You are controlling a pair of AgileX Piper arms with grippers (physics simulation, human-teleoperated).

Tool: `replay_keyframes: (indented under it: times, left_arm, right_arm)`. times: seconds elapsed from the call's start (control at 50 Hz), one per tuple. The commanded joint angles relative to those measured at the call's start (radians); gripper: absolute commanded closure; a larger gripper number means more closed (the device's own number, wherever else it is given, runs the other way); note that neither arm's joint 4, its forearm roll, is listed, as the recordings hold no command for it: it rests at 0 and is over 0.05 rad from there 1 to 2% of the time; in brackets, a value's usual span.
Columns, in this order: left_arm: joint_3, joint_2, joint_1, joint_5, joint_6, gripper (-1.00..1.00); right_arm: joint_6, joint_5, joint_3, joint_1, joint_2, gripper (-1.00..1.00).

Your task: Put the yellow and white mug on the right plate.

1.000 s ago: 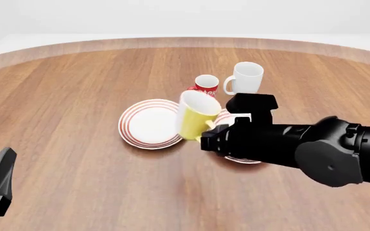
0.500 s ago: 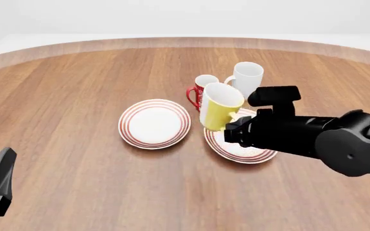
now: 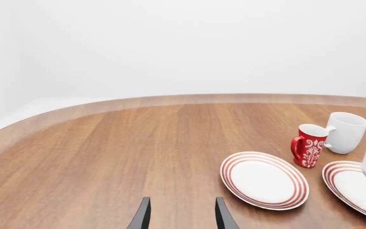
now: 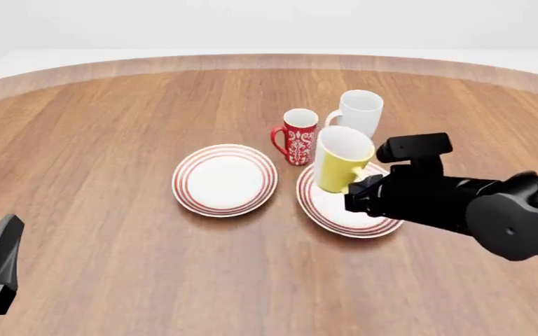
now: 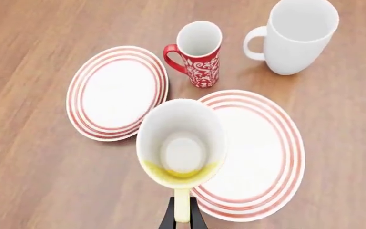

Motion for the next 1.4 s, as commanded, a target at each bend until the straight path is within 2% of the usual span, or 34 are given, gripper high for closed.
replay_keyframes:
  times: [0.02,0.36,0.98,1.4]
  left_arm:
    - [0.000,0.000,0.000,0.000,0.000,-1.00]
    - [0.000,0.000,0.000,0.000,0.000,-1.00]
    - [0.000,0.000,0.000,0.000,0.000,-1.00]
    - [0.000,0.000,0.000,0.000,0.000,-1.00]
  right_arm:
    - [-0.029,-0.038,0.031,-0.051,0.003,1.00]
    - [-0.063,-0.083,0.061,-0.100,0.013,1.00]
    - [-0.064,-0.232,0.064,-0.132,0.168,1.00]
    - [-0.090,-0.239,0.011,-0.155,0.269,1.00]
